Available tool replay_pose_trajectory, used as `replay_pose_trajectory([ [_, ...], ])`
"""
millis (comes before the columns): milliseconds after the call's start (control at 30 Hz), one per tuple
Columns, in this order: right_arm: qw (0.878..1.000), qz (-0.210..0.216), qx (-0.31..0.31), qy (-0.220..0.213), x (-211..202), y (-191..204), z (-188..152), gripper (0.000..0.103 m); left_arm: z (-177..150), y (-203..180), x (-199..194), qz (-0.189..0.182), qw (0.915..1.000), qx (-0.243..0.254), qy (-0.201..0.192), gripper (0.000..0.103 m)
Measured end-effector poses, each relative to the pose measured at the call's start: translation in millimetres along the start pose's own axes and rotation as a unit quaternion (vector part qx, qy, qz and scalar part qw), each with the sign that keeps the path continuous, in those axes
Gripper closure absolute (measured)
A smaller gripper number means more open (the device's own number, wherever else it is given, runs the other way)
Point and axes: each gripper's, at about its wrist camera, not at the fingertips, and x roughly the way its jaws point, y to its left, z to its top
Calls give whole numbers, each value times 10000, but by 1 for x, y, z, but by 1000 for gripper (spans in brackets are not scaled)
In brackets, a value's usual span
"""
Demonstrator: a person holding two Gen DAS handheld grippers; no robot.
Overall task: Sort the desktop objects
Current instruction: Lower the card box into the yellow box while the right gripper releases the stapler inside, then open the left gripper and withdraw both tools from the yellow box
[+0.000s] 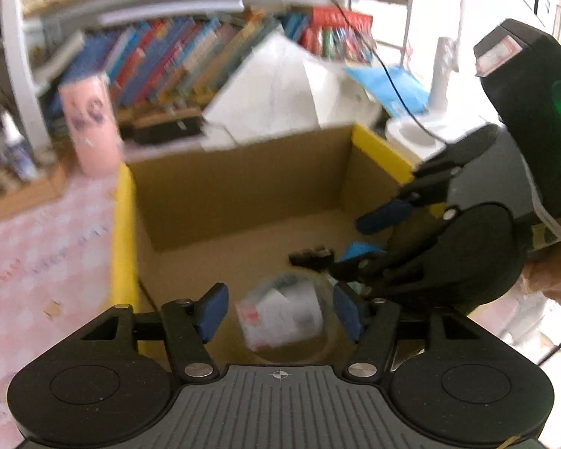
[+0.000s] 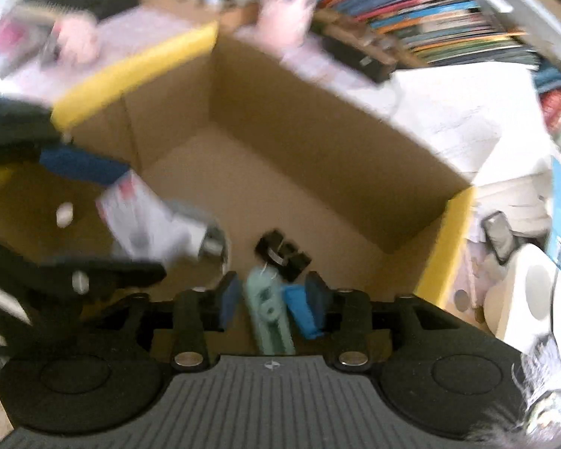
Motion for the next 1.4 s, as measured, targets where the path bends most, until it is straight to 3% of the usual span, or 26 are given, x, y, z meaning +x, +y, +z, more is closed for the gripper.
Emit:
replay_pose_trajectory([
  [67, 9991, -143, 297, -257, -12, 0, -1, 50, 0, 3, -10, 61, 9998, -12, -179, 31],
  [167, 9937, -83, 895, -676, -34, -5, -5, 45, 0, 6, -26, 209, 9989, -12, -410, 30],
  [233, 9853, -256, 1333, -1033, -50, -5, -11, 41, 0, 9, -38, 293, 9979, -68, -581, 29],
  [300, 9727, -462, 1776, -1421, -68, -3, -18, 33, -1, 14, -51, 393, 9962, -185, -759, 28],
  [433, 9425, -773, 2542, -2026, -91, 7, -30, 30, -8, 23, -76, 583, 9909, -477, -1117, 24],
  [600, 9138, -1344, 2985, -2406, -108, 32, -49, 24, -26, 39, -88, 800, 9874, -664, -1192, 23],
  [733, 9009, -1842, 3014, -2522, -116, 57, -65, 21, -42, 55, -97, 941, 9854, -865, -1124, 23],
  [833, 8968, -2095, 3055, -2419, -116, 70, -76, 19, -53, 64, -105, 992, 9846, -945, -1090, 23],
  [1000, 8948, -2116, 3359, -2042, -108, 92, -88, 19, -73, 77, -113, 945, 9864, -958, -940, 23],
  [1400, 9116, -1788, 3386, -1495, -98, 168, -90, 17, -127, 104, -139, 662, 9905, -1094, -497, 23],
])
